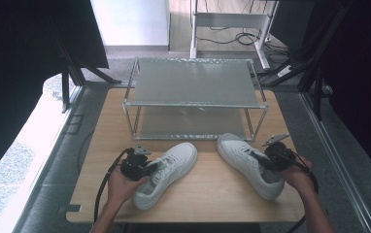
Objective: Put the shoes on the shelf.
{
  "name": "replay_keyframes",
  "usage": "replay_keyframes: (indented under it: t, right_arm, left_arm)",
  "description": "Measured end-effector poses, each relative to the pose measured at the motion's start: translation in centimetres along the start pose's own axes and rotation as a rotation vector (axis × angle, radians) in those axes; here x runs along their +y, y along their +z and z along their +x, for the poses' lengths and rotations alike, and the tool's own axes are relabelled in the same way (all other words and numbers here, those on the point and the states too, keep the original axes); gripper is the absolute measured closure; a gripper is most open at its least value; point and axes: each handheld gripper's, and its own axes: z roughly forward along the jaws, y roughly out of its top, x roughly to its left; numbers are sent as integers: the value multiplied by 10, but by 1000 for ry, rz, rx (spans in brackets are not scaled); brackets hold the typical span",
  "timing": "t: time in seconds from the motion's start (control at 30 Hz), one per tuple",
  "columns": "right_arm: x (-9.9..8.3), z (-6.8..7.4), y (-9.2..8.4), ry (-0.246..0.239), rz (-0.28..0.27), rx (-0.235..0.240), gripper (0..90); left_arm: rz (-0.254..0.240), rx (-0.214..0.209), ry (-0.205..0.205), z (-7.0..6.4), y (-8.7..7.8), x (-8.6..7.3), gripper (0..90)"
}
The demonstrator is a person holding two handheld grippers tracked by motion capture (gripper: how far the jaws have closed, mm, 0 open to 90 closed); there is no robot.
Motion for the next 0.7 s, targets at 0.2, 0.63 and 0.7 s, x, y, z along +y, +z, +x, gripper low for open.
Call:
replay_keyframes:
  t: [0.2,0.63,0.7]
  right_arm:
    - [8,1,13,-27,57,-20,741]
    - [6,-10,19,76,48,66,862]
    - [5,-10,18,84,43,69,864]
  left_arm:
    - [18,25,10,-3,1,2,791]
    - [28,26,2,-3,1,4,812]
    - [17,8,-12,0,0,3,814]
